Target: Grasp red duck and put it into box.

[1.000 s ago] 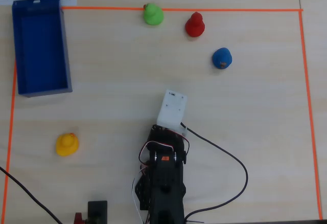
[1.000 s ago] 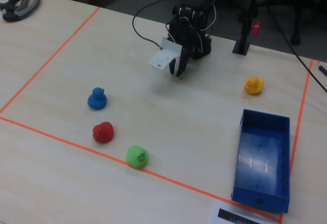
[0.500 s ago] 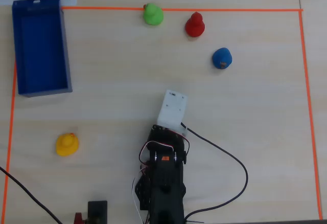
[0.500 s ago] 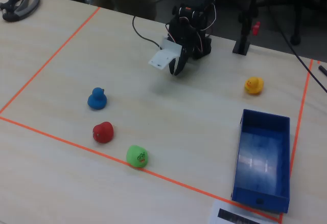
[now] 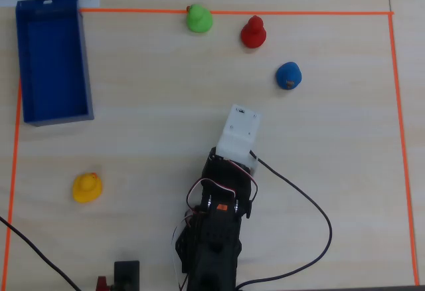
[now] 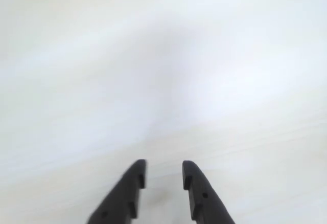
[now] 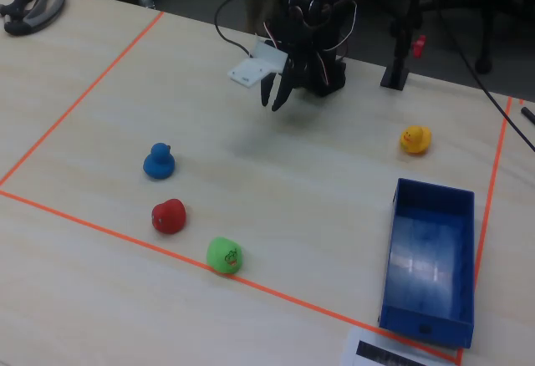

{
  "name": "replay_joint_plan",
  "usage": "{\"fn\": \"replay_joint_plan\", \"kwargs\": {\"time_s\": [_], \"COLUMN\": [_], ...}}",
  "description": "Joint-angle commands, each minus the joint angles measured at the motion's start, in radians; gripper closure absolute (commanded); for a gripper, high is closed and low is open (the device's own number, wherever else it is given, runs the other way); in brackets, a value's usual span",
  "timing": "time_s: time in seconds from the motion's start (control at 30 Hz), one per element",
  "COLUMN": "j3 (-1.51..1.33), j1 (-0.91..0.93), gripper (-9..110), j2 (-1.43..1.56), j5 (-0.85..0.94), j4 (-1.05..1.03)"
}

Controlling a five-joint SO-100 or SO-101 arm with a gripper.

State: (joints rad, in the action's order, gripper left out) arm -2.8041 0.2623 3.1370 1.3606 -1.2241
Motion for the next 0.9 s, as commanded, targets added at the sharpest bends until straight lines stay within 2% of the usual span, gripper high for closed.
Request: {"fn": "replay_joint_plan", "kwargs": {"time_s": [0.0,0.17,0.4,0.67,0.87], "j3": [0.230,0.528,0.850,1.025,1.094], "j1": [0.032,0.120,0.201,0.256,0.275], "gripper": [84,75,72,71,71], "j2": [-0.224,-0.472,-0.746,-0.960,-1.150], "j5": [-0.003,-0.006,0.046,0.144,0.198], "j4": [0.043,0.160,0.319,0.460,0.650]}}
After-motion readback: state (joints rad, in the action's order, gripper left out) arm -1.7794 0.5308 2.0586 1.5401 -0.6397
